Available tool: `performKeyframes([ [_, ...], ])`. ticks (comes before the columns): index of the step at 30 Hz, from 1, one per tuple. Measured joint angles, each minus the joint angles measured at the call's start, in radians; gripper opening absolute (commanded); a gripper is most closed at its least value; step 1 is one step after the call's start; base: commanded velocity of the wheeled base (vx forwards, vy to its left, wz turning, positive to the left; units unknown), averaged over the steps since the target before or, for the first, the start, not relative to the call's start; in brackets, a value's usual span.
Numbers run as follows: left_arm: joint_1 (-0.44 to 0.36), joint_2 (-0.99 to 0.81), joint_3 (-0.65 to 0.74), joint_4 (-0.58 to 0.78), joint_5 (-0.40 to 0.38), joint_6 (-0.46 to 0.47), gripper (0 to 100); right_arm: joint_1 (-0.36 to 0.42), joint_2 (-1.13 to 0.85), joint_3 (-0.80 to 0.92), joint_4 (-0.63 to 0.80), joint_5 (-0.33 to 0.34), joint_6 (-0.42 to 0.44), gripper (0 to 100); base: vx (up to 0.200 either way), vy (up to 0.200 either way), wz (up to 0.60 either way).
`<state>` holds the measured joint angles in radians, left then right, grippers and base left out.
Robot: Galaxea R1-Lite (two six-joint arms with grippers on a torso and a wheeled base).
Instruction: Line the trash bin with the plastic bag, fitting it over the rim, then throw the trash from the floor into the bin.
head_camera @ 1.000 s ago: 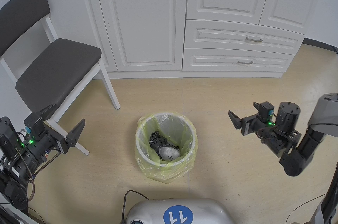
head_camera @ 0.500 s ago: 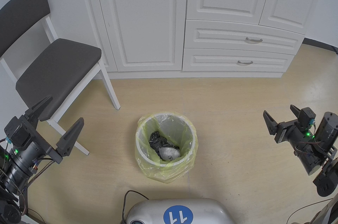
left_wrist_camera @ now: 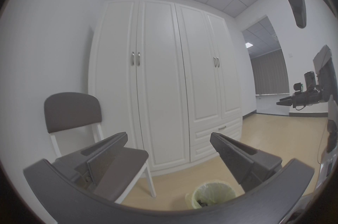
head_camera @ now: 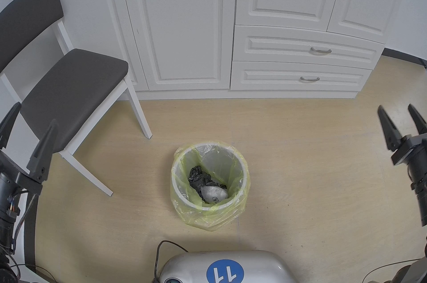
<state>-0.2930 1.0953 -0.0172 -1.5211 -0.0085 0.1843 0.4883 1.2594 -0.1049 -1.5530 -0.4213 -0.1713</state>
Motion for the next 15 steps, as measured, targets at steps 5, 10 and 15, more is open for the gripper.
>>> performKeyframes([
  [5,0.003,-0.06,0.0,0.013,0.06,-0.016,100,-0.1,-0.101,-0.034,0.008,-0.004,-0.002,100,0.0,0.0,0.0],
  [10,0.009,-0.108,-0.017,0.024,0.09,-0.035,100,-0.166,-0.203,-0.077,0.061,-0.007,-0.002,100,0.0,0.0,0.0],
  [15,0.046,-0.163,-0.129,0.121,0.092,-0.036,100,-0.23,-0.296,-0.133,0.174,-0.001,-0.002,100,0.0,0.0,0.0],
])
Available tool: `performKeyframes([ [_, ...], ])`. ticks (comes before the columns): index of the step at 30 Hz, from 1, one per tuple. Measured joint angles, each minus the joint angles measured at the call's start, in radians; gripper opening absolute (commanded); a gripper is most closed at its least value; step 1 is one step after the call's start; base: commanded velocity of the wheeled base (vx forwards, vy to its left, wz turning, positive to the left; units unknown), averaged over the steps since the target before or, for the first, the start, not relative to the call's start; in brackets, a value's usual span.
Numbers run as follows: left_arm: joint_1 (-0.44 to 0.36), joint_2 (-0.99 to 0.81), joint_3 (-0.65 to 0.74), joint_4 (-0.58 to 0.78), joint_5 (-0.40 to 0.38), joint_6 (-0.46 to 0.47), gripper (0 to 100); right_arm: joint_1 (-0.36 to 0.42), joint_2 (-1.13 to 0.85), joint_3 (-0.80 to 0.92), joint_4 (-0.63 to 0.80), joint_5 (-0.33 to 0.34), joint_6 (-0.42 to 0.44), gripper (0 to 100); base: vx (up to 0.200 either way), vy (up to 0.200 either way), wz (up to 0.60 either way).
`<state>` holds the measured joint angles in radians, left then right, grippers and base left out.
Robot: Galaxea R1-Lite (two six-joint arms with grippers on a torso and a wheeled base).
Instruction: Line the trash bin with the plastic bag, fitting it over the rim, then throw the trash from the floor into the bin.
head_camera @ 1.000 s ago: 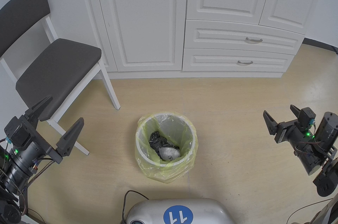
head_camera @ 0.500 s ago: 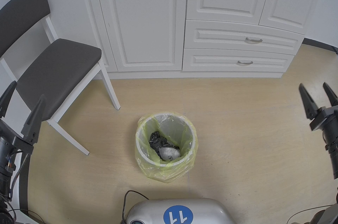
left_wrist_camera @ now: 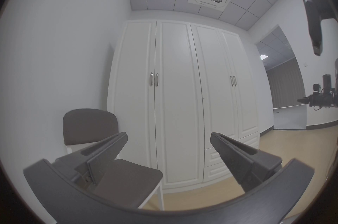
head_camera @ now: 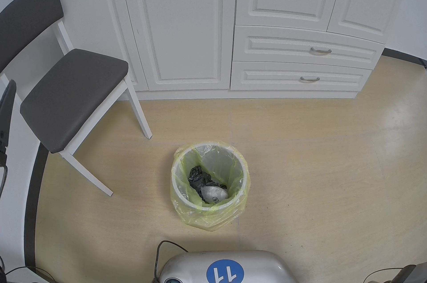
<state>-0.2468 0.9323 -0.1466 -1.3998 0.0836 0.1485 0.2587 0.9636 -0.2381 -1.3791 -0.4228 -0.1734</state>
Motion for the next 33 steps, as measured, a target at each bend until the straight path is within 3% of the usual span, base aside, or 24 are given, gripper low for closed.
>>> performKeyframes([
  [14,0.125,-0.272,-0.452,0.849,-0.075,-0.009,100,-0.076,-0.206,-0.291,0.421,0.02,0.001,100,0.0,0.0,0.0],
  [21,0.187,-0.402,-0.691,0.998,-0.134,-0.013,100,-0.12,-0.321,-0.471,0.663,0.031,0.0,100,0.0,0.0,0.0],
  [28,0.221,-0.484,-0.843,1.172,-0.153,-0.014,100,-0.185,-0.45,-0.648,0.978,0.082,0.0,100,0.0,0.0,0.0],
  [33,0.254,-0.563,-0.931,1.314,-0.163,-0.014,100,-0.219,-0.559,-0.776,1.118,0.117,0.0,100,0.0,0.0,0.0],
])
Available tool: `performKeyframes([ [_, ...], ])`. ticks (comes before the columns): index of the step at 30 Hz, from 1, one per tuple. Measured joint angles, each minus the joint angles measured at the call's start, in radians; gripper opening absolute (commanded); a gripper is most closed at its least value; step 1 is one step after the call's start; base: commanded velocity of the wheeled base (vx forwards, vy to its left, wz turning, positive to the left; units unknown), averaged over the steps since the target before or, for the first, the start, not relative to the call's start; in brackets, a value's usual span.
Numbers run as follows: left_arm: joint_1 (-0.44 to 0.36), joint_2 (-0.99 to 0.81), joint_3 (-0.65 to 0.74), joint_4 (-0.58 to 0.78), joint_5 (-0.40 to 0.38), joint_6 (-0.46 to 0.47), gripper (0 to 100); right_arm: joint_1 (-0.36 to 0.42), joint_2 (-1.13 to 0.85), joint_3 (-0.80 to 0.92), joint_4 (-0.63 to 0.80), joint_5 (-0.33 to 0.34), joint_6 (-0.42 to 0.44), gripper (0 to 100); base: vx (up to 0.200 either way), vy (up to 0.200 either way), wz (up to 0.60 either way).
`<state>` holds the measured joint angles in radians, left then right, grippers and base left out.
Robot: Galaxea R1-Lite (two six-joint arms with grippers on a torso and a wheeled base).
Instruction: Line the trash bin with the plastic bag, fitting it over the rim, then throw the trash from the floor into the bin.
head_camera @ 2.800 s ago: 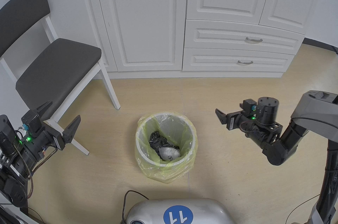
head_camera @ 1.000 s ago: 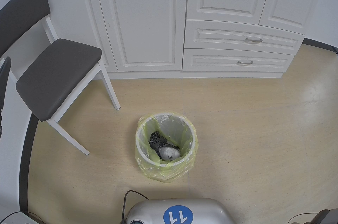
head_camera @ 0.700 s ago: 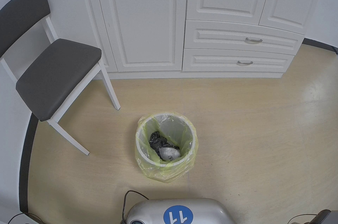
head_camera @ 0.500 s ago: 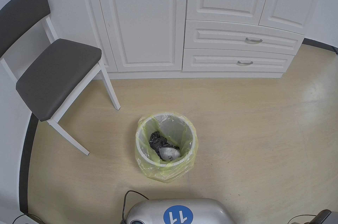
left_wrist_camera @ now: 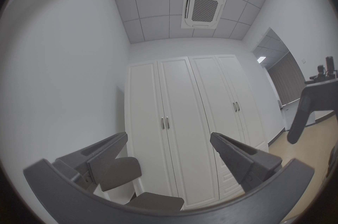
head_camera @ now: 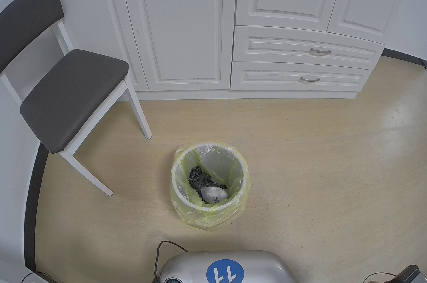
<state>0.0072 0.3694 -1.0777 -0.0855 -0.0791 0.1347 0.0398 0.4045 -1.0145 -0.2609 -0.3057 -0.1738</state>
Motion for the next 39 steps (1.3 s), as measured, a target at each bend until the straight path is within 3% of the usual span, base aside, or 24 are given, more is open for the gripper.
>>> performKeyframes([
  [14,0.024,-0.17,-0.084,0.194,-0.031,-0.002,100,-0.024,-0.255,-0.182,0.372,0.043,-0.003,100,0.0,0.0,0.0],
  [23,0.033,-0.268,-0.034,0.246,-0.022,-0.005,100,-0.027,-0.359,-0.125,0.387,0.039,0.024,100,0.0,0.0,0.0],
  [34,0.023,-0.32,0.101,0.25,0.001,0.002,100,-0.036,-0.391,0.02,0.385,0.039,0.19,100,0.0,0.0,0.0],
  [39,0.015,-0.337,0.181,0.246,0.026,0.002,100,-0.037,-0.393,0.089,0.375,0.04,0.224,100,0.0,0.0,0.0],
])
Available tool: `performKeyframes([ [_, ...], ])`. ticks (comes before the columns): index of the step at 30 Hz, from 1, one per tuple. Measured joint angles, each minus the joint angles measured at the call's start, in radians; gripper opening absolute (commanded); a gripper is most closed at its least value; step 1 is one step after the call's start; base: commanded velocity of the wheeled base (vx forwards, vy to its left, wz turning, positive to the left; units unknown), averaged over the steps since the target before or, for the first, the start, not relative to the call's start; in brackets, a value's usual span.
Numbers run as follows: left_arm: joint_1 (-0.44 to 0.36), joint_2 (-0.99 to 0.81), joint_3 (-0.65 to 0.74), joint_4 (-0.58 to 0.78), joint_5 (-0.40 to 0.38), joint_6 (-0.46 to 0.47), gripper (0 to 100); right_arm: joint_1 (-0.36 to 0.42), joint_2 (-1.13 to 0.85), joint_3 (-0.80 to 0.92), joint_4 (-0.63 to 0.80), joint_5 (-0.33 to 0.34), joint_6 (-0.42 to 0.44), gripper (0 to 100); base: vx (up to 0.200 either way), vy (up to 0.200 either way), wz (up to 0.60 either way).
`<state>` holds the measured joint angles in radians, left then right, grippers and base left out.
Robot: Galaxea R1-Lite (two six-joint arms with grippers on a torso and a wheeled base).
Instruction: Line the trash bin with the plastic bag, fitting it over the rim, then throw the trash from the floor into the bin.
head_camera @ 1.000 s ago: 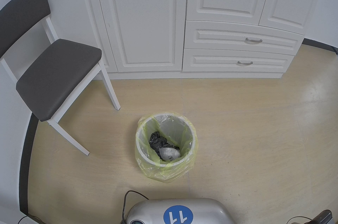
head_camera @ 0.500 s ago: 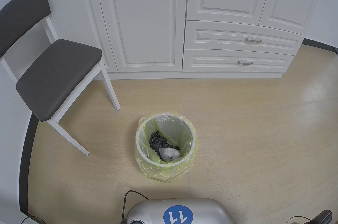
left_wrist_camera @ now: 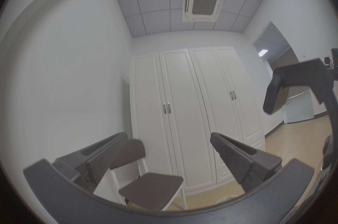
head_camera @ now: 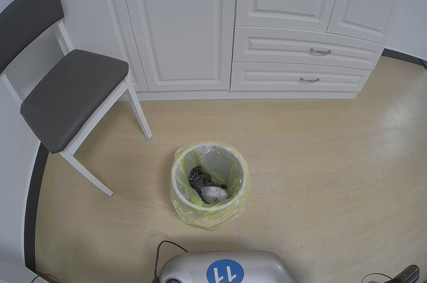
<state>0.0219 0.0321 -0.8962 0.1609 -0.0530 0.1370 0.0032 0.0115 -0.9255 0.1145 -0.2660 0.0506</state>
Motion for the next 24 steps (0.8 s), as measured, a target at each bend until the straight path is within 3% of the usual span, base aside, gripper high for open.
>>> performKeyframes([
  [6,-0.01,-0.013,0.219,-0.076,0.075,-0.011,100,0.0,0.0,0.14,-0.08,0.002,0.061,100,0.0,0.0,0.0],
  [18,-0.017,-0.018,0.775,-0.519,0.131,-0.025,100,0.0,0.001,0.526,-0.265,0.048,0.113,100,0.0,0.0,0.0],
  [24,-0.018,-0.018,0.866,-0.511,0.134,-0.036,100,-0.001,0.001,0.772,-0.454,0.061,0.068,100,0.0,0.0,0.0],
])
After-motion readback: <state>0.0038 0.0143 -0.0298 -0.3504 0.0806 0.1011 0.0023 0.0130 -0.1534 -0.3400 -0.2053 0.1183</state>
